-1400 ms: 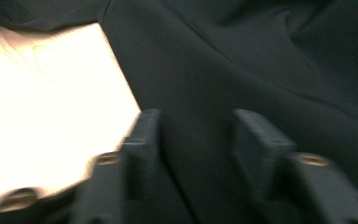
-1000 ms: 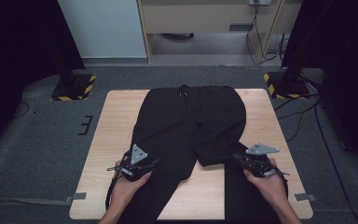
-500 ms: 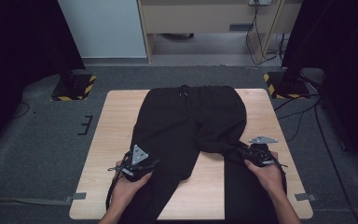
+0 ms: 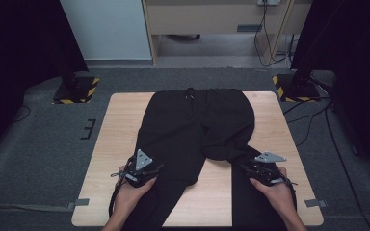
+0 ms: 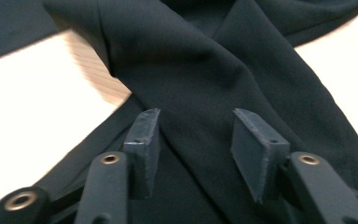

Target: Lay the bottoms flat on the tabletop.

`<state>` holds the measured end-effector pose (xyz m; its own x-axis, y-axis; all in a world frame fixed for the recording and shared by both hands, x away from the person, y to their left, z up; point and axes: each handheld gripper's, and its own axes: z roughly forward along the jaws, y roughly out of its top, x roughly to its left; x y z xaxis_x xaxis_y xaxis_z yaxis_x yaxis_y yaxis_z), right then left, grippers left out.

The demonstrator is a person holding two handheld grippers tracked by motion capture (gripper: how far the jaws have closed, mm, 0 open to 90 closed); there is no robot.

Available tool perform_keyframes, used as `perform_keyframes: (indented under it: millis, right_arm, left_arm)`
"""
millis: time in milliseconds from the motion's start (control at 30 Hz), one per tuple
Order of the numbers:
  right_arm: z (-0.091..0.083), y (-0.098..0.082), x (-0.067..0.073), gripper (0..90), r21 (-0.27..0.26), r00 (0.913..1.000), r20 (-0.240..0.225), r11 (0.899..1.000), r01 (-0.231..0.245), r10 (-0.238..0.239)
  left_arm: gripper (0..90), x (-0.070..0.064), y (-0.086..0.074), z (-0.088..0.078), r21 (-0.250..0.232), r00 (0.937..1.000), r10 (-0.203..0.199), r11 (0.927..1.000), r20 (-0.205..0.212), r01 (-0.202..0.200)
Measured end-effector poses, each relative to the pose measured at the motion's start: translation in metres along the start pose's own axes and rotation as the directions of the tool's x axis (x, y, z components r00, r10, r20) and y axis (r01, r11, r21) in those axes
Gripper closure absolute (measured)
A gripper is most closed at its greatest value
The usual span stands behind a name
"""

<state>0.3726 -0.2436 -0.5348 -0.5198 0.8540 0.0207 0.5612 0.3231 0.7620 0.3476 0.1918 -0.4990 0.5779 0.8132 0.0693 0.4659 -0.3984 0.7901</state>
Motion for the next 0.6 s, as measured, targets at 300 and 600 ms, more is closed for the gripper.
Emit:
perform_keyframes:
  millis: [300,600]
  right_arm:
    - [-0.012,-0.005,0.010,86.7,0.036,0.9983,-0.059,0.999,-0.006,0.008]
    - [-0.044,-0.006,0.029,60.6,0.012,0.9887,-0.148,1.000,0.025,-0.023]
  left_arm:
    - [48.8,0.000,-0.001,-0.002,-0.005,1.0000,0.001,1.0000,-0.004,-0.001]
    - [48.7,0.000,0.000,-0.003,-0.002,1.0000,0.003,1.0000,-0.006,-0.003]
